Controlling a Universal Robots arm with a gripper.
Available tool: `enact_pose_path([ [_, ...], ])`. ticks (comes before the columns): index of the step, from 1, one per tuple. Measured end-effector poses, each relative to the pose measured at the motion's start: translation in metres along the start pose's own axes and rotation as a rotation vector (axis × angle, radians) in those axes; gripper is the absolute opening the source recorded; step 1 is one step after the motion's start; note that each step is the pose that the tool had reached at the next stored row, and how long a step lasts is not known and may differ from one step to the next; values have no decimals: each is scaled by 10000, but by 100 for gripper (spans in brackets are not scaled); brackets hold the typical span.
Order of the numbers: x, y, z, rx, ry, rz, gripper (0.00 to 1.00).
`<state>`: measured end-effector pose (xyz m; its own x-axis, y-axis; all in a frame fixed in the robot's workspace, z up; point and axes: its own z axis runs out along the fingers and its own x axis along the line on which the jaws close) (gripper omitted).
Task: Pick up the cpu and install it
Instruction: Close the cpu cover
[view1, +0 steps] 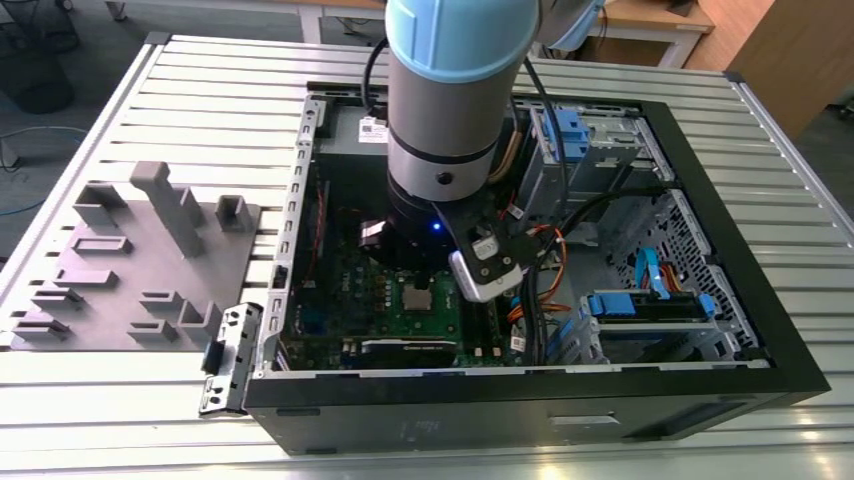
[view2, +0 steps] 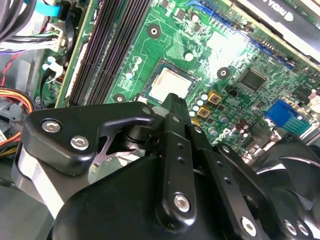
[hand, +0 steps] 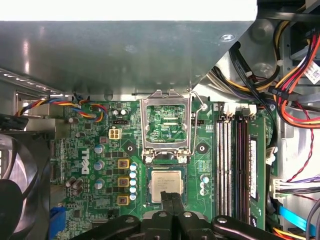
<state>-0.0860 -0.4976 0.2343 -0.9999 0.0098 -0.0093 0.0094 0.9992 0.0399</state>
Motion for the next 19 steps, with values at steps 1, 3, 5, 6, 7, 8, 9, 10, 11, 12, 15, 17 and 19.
enact_pose_path([
  [1, 0, 0, 0, -1, 1, -21, 11],
  [3, 0, 0, 0, -1, 2, -29, 11],
  [5, 0, 0, 1, -2, 2, -37, 11],
  [6, 0, 0, 1, -2, 3, -58, 11],
  [7, 0, 0, 1, -2, 6, -145, 11],
  [8, 0, 0, 1, -5, 12, -302, 11],
  [9, 0, 0, 2, -6, 19, -483, 11],
  [10, 0, 0, 2, -8, 27, -662, 11],
  [11, 0, 0, 2, -9, 35, -858, 11],
  [12, 0, 0, 2, -11, 42, -1039, 11],
  [15, 0, 0, 4, -16, 63, -1576, 11],
  [17, 0, 0, 5, -19, 78, -1936, 11],
  [19, 0, 0, 5, -22, 92, -2307, 11],
])
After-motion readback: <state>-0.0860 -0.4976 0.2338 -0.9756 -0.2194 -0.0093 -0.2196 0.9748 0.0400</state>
